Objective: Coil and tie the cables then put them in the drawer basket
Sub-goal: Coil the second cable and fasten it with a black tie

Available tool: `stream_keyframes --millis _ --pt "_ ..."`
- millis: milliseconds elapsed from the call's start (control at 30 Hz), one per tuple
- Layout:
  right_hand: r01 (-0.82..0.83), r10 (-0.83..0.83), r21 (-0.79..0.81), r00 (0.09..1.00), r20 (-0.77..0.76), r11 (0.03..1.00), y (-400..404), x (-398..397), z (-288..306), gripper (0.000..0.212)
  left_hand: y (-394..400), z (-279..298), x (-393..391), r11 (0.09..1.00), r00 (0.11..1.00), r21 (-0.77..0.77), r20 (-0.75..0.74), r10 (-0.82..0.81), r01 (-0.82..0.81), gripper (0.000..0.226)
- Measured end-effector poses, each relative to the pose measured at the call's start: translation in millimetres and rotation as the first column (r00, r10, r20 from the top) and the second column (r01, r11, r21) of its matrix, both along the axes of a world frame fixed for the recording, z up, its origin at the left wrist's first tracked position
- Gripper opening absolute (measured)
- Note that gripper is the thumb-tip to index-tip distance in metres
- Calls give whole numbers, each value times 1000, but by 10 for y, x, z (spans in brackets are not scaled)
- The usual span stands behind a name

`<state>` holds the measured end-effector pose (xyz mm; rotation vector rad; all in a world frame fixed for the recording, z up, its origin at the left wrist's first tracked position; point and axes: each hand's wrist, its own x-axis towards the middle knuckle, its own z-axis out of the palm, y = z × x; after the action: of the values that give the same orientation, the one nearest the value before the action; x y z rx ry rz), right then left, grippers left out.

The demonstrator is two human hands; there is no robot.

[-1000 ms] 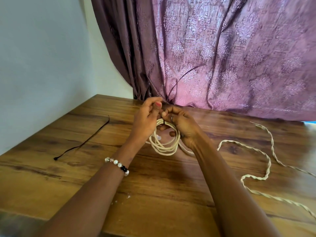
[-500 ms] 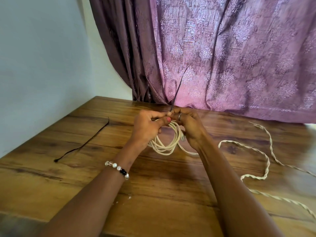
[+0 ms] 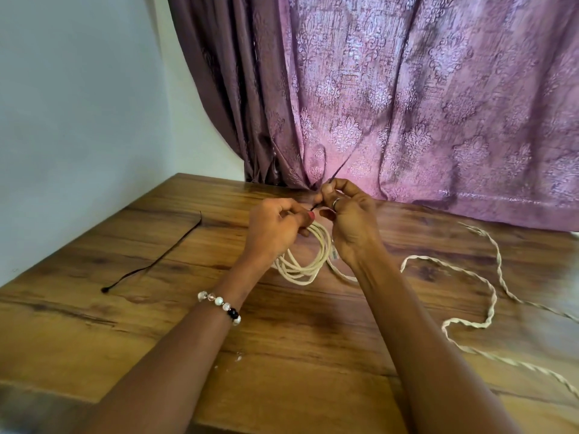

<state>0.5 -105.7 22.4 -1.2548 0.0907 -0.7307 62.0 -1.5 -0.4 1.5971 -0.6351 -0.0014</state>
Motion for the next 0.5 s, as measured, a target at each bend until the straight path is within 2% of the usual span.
stream_keyframes --millis 133,233,267,333,433,500 --pt "114 -113 -26 992 56 993 72 -39 49 21 -27 28 27 998 994 18 -94 -52 54 17" --pt "90 -88 -63 996 30 994 96 -71 56 15 -44 1 71 995 976 -50 -193 -97 89 19" --pt "68 -68 -118 998 6 991 93 -68 37 16 -29 -7 84 992 966 -94 -235 -105 85 19" --pt "21 -40 -331 998 -52 943 74 -42 -9 24 27 -22 114 984 939 -171 -327 -104 49 16" --pt "-46 -45 -562 988 -147 826 79 -7 -54 27 102 -27 149 969 873 -246 -474 -112 -9 14" --pt "14 -147 -726 982 -119 687 81 23 -85 22 128 -18 159 950 810 -312 -562 -169 -19 12"
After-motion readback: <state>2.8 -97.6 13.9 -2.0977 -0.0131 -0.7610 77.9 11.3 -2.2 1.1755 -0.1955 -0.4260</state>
